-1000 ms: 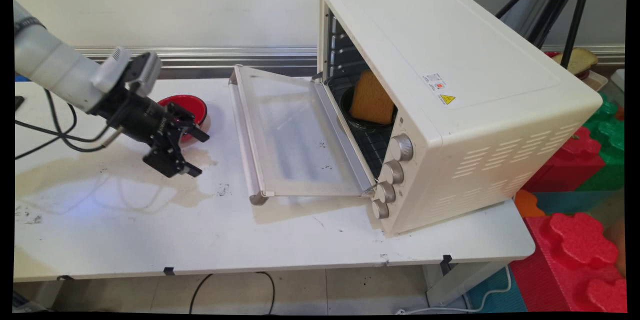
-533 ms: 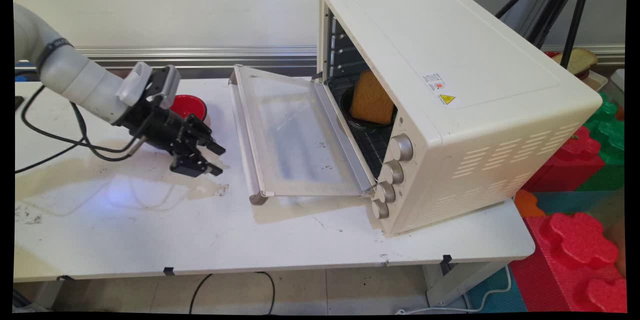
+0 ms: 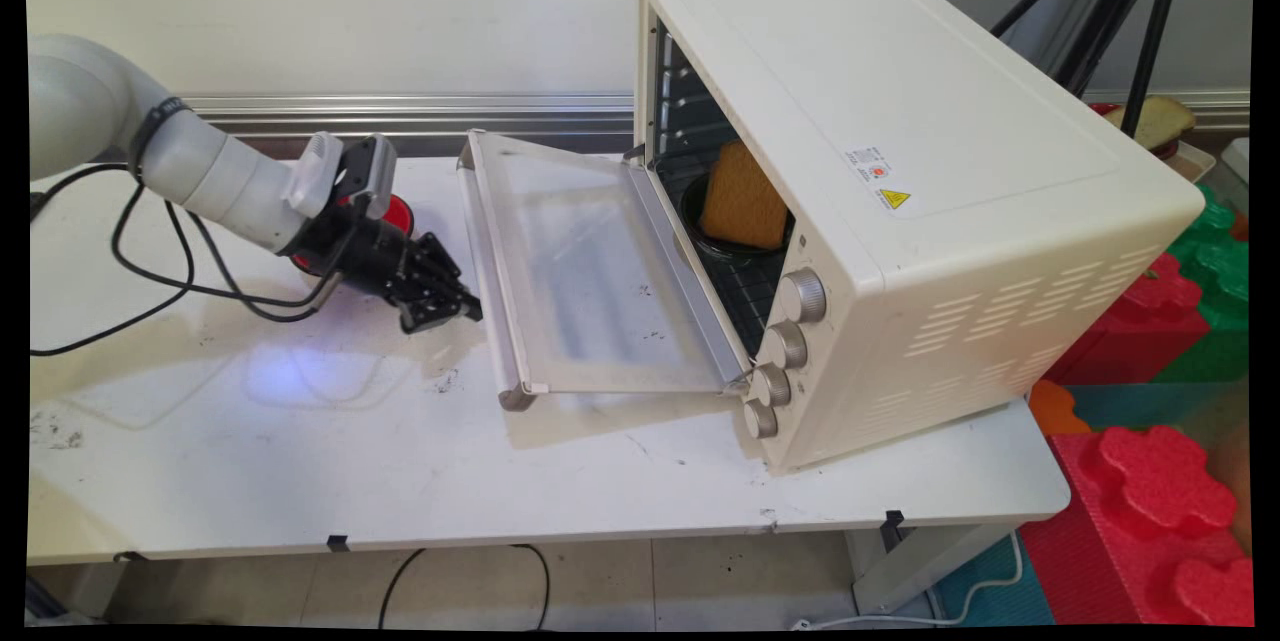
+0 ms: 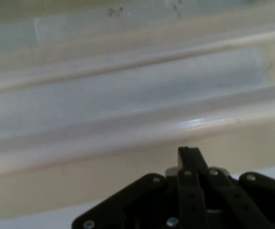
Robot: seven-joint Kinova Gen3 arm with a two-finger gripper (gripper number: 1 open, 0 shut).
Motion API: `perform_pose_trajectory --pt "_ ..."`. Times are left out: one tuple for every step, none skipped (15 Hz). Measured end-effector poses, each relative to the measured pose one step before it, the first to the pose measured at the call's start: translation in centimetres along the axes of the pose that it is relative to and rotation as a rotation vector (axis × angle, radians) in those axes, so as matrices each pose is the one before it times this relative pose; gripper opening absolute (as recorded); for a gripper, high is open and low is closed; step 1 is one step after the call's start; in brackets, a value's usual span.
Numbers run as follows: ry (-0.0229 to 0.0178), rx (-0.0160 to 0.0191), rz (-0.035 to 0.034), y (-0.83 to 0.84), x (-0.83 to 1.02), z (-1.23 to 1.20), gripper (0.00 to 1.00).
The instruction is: Close the oven
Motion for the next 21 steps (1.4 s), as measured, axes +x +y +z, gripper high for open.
perform_pose_trajectory --pt "0.01257 0.00787 0.00110 -0.124 0.141 0.266 0.00" --pt "0.01113 0.00537 0.00178 -0.090 0.147 0.196 0.00" --pt "0.01111 0.00489 0.00157 -0.091 0.157 0.187 0.00" --pt "0.00898 0.00366 0.00100 -0.056 0.127 0.116 0.00" --pt "0.01356 0.00580 0.00083 -0.063 0.176 0.104 0.00" --pt "0.00947 0.00426 0.00056 -0.051 0.152 0.048 0.00" --pt "0.01376 0.00658 -0.00142 -0.035 0.182 -0.012 0.00" --pt "0.01036 0.00466 -0.00076 -0.051 0.191 -0.018 0.00" --pt "0.01493 0.00455 -0.00038 -0.098 0.349 0.021 0.00" --pt "0.01986 0.00782 -0.00059 -0.097 0.466 -0.119 0.00" --pt "0.02405 0.00787 0.00036 -0.108 0.640 -0.193 0.00" --pt "0.01597 0.00578 -0.00020 -0.058 0.424 -0.164 0.00" --pt "0.01325 0.00419 0.00033 -0.083 0.407 -0.086 0.00" --pt "0.01947 0.00568 0.00078 -0.141 0.632 -0.081 0.00" --pt "0.01600 0.00538 0.00033 -0.142 0.547 -0.029 0.00" --pt "0.01594 0.00481 -0.00059 -0.146 0.542 0.021 0.00" --pt "0.01224 0.00358 -0.00088 -0.134 0.433 0.062 0.00" --pt "0.01803 0.00468 -0.00147 -0.195 0.631 0.134 0.00" --pt "0.01535 0.00316 -0.00034 -0.182 0.550 0.203 0.00" --pt "0.01668 0.00314 -0.00054 -0.229 0.607 0.279 0.00" --pt "0.01516 0.00180 0.00021 -0.221 0.600 0.358 0.00"
